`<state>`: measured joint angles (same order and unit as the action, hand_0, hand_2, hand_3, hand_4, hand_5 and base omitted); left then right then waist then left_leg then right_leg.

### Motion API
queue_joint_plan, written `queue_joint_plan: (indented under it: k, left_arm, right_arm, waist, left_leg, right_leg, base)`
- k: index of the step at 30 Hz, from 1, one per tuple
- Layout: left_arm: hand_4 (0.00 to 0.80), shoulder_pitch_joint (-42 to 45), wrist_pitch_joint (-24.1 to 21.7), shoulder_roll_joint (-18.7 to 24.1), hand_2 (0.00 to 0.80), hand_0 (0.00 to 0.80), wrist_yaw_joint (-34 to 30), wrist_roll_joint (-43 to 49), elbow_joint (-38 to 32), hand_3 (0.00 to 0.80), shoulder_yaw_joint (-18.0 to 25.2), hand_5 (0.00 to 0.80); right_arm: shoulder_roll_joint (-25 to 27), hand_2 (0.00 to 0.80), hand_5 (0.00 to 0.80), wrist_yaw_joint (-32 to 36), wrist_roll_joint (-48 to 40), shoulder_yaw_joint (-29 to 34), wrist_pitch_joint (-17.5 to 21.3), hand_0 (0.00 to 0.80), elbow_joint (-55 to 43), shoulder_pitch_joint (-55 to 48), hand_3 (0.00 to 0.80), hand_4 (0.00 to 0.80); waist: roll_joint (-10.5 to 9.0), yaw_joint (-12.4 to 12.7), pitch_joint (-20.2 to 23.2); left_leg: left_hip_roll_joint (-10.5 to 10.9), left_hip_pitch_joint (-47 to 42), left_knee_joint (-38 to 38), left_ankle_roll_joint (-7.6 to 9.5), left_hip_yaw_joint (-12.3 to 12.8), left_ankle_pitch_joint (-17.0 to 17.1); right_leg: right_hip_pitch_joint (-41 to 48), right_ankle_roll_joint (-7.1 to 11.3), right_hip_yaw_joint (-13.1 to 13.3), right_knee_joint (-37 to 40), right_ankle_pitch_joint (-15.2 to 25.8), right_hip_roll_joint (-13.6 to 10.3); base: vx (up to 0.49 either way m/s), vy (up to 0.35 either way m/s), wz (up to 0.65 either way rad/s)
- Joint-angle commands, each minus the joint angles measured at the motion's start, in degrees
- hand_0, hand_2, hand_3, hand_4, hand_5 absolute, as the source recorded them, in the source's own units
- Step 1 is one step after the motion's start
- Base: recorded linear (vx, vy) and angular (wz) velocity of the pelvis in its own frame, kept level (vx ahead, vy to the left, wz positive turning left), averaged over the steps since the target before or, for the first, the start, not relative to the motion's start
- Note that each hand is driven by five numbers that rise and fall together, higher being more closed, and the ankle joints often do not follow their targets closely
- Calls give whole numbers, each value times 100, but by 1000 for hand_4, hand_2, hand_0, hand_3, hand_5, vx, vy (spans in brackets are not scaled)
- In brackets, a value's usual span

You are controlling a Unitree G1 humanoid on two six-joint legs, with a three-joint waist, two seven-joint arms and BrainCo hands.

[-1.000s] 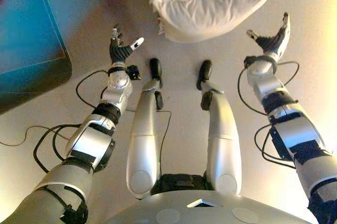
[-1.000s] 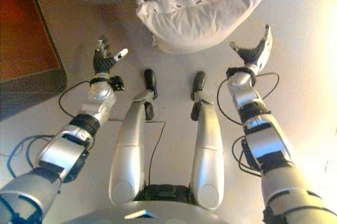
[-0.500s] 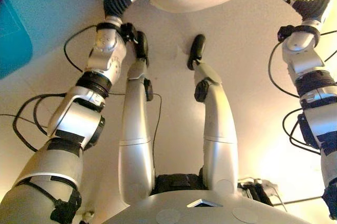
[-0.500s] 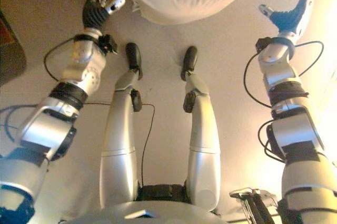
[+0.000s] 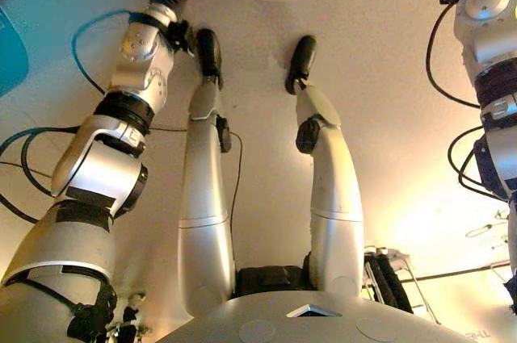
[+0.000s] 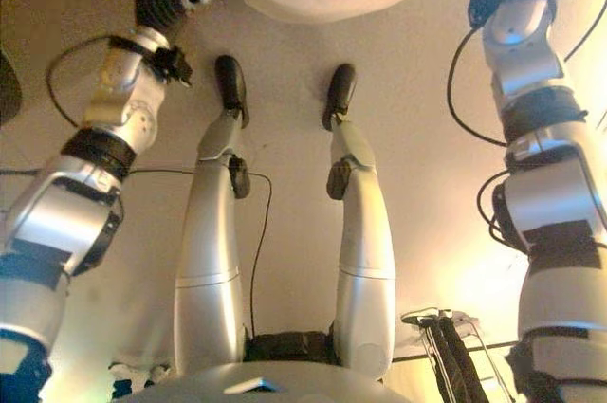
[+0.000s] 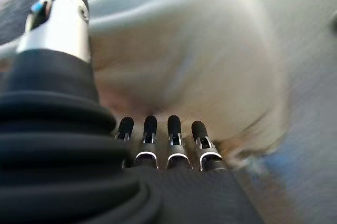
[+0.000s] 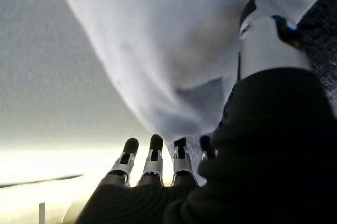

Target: Pick up the cushion and take it to the sofa

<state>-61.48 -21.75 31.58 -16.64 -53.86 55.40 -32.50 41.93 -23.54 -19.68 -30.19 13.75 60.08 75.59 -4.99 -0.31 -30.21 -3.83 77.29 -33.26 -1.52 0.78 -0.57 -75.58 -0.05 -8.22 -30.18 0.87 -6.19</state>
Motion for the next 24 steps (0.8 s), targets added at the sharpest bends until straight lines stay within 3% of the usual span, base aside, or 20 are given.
queue_joint_plan:
  k: [1,11,16,22,24]
  left_arm:
    - [0,65,-64,90,0,0,-400,-420,-391,0,373,0]
    - [0,-190,184,417,0,0,-698,-817,-351,0,435,0]
    - [0,-370,290,401,0,0,-937,-1043,-359,0,434,0]
    - [0,-802,657,395,0,0,-1198,-1136,-363,0,269,0]
    - [800,-952,737,407,800,800,-1265,-1142,-345,800,203,800]
  right_arm:
    - [485,0,0,702,-451,-346,401,0,-16,329,0,0]
    - [367,0,0,2350,-919,-707,634,0,-133,807,0,0]
    - [196,0,0,2591,-1041,-799,524,0,-160,1038,0,0]
    - [20,0,0,3515,-1661,-808,307,0,-239,1181,0,0]
    - [-6,0,0,3906,-1920,-827,215,0,-267,1223,0,0]
  waist:
    - [352,213,42]
    - [501,281,42]
    - [581,288,42]
    - [585,258,42]
    - [575,244,42]
  left_leg:
    - [6,-18,325,-482,-447,-148]
    - [28,51,483,-533,-437,-31]
    - [16,76,647,-549,-416,47]
    - [23,76,892,-559,-427,143]
    - [35,81,951,-565,-434,173]
  right_leg:
    - [30,486,-189,-692,-508,-104]
    - [-78,515,-171,-618,-546,-142]
    - [-126,528,-147,-528,-560,-141]
    - [-104,572,-152,-263,-501,-107]
    - [-100,587,-155,-184,-466,-93]
  base:
    - [16,20,-7]
    - [4,4,-3]
    - [-6,23,0]
    - [0,0,1]
    - [-2,5,2]
